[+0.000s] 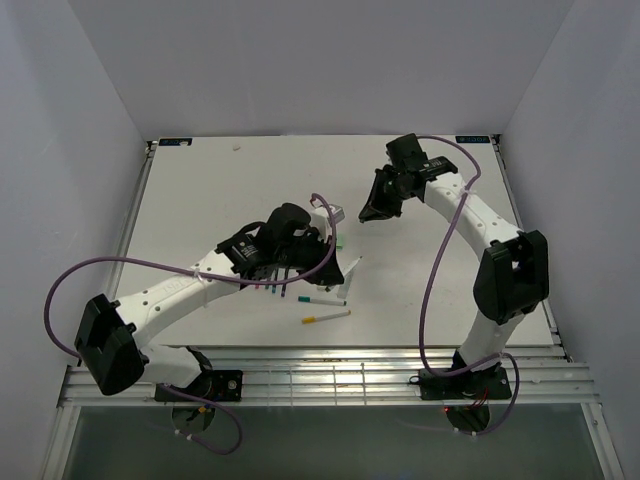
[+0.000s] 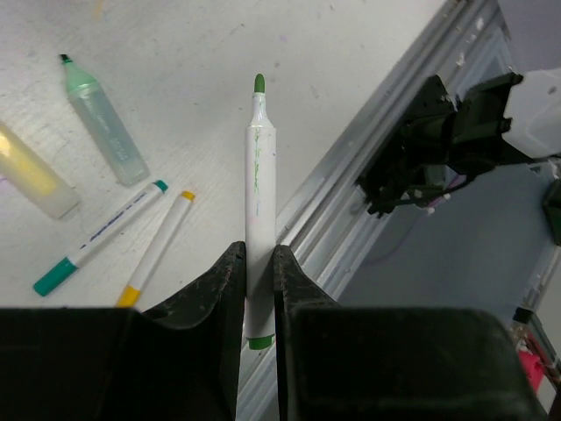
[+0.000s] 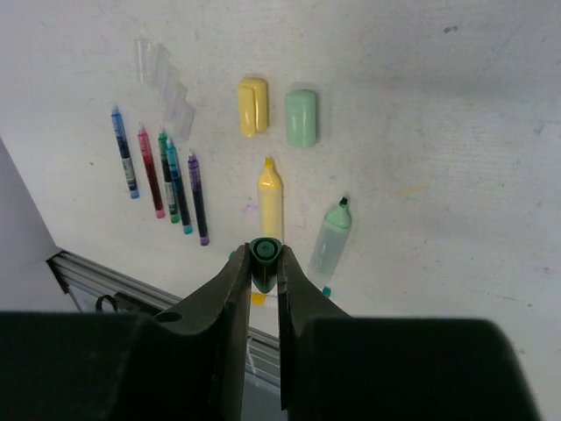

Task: Open the pen caps

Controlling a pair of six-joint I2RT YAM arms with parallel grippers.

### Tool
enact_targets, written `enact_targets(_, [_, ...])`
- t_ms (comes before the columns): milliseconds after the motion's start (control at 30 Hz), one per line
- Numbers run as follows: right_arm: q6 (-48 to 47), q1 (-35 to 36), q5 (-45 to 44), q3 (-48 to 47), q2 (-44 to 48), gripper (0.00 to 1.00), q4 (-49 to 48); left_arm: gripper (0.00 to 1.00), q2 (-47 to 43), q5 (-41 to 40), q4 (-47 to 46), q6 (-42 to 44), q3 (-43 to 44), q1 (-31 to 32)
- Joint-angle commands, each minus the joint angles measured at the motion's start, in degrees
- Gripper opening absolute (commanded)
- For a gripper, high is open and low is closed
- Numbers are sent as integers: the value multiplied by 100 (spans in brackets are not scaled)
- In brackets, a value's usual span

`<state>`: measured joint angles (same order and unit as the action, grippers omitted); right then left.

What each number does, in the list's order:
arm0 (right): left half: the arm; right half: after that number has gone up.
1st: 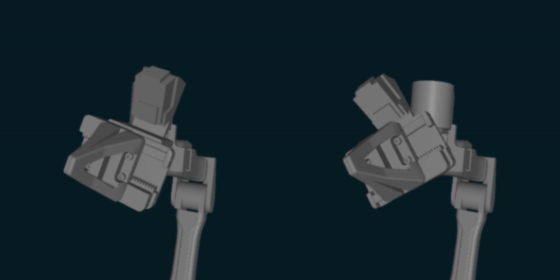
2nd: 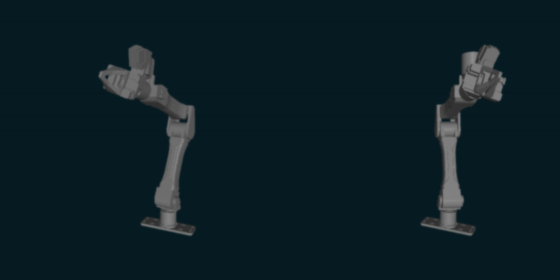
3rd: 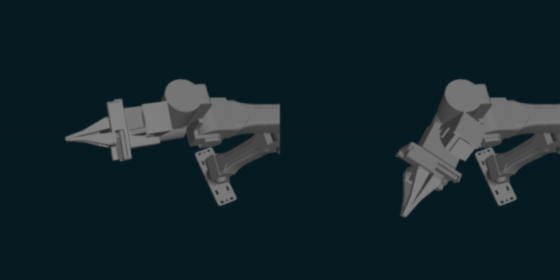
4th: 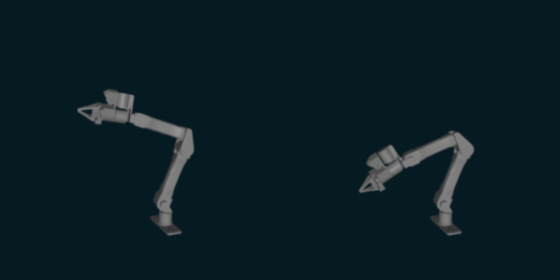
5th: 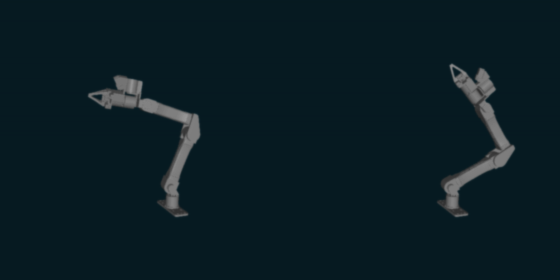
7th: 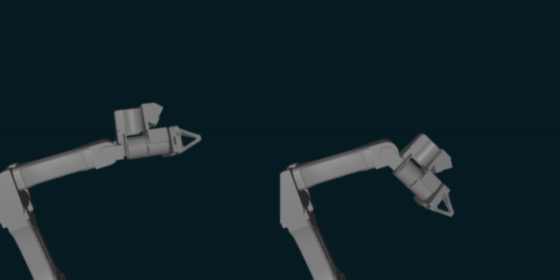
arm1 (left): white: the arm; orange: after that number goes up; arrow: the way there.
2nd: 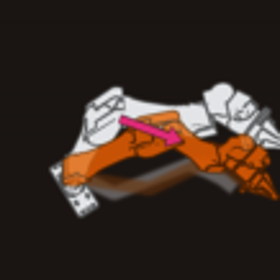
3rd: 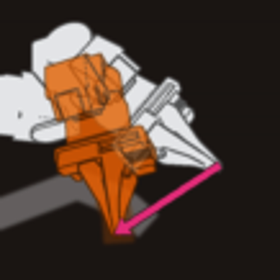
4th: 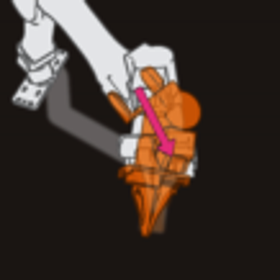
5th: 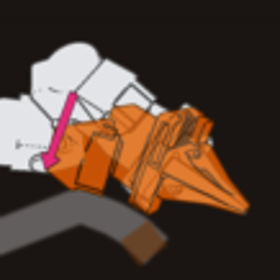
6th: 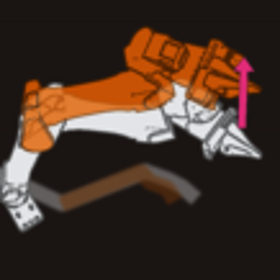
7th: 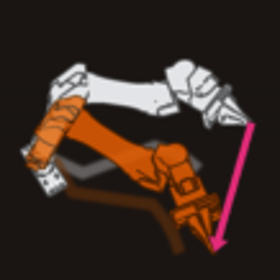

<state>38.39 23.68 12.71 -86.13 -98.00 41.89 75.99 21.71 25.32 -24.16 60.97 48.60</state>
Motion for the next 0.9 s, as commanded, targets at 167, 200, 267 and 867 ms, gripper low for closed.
enact_targets(167, [-1473,-22,-523,-1195,-1274,8,1189,0,477,-766,71,-518,547,-26])
enact_targets(200, [-1536,-30,-611,-1213,-1379,8,1199,0,618,-661,-35,-606,548,-17])
enact_targets(267, [-1659,-83,-629,-1248,-1450,8,1199,0,995,-730,-325,-878,548,18])
enact_targets(867, [-2116,-347,-225,-1634,-1995,8,1391,0,1700,-1187,-1837,-1959,64,44])
